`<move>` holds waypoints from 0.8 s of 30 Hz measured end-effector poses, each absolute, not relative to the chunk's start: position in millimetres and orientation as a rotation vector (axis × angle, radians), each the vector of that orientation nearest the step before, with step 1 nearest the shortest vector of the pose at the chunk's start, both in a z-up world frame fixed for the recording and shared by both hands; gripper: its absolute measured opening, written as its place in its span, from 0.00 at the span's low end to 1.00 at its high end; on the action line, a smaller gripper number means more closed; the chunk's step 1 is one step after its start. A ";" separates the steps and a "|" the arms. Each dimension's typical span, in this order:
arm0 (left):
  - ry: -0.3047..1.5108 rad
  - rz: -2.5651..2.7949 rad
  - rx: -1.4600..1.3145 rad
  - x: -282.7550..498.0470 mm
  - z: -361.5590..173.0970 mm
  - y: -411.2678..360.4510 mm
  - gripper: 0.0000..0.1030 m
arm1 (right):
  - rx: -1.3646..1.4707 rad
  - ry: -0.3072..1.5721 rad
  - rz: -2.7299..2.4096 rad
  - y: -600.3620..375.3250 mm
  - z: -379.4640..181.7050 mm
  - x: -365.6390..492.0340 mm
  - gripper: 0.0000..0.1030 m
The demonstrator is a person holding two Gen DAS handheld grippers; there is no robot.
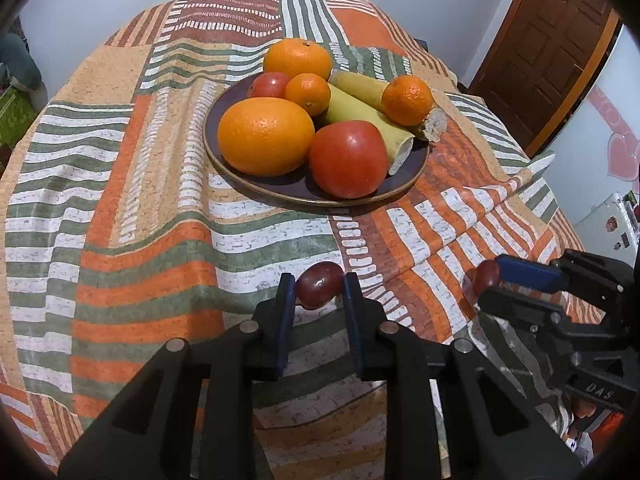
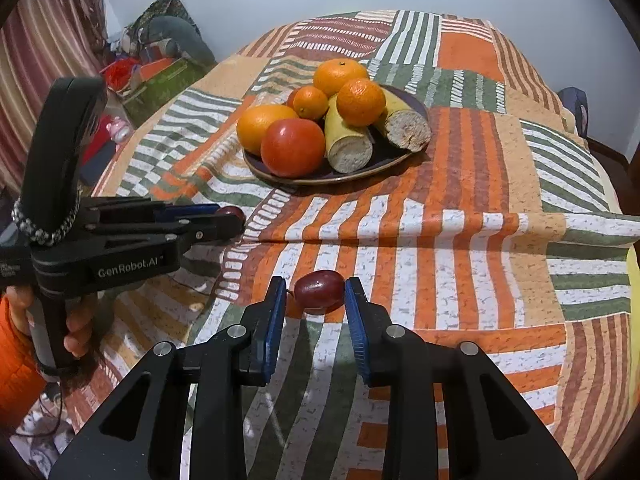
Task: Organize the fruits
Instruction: 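Carry the date with the right gripper and lower it onto the plate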
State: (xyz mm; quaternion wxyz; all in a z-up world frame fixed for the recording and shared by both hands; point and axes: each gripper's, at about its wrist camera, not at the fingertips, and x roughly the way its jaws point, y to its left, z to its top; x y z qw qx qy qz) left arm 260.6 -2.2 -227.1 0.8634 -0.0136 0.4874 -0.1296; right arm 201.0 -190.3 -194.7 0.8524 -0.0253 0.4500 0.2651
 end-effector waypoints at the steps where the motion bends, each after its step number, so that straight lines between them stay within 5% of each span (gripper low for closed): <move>1: 1.017 -0.272 -0.032 259.7 -224.7 -1.4 0.23 | -0.052 0.942 0.556 -191.0 -192.7 201.6 0.27; 24: 0.846 -0.273 -0.031 278.1 -153.9 5.0 0.23 | -0.073 0.752 0.535 -190.4 -130.5 244.2 0.27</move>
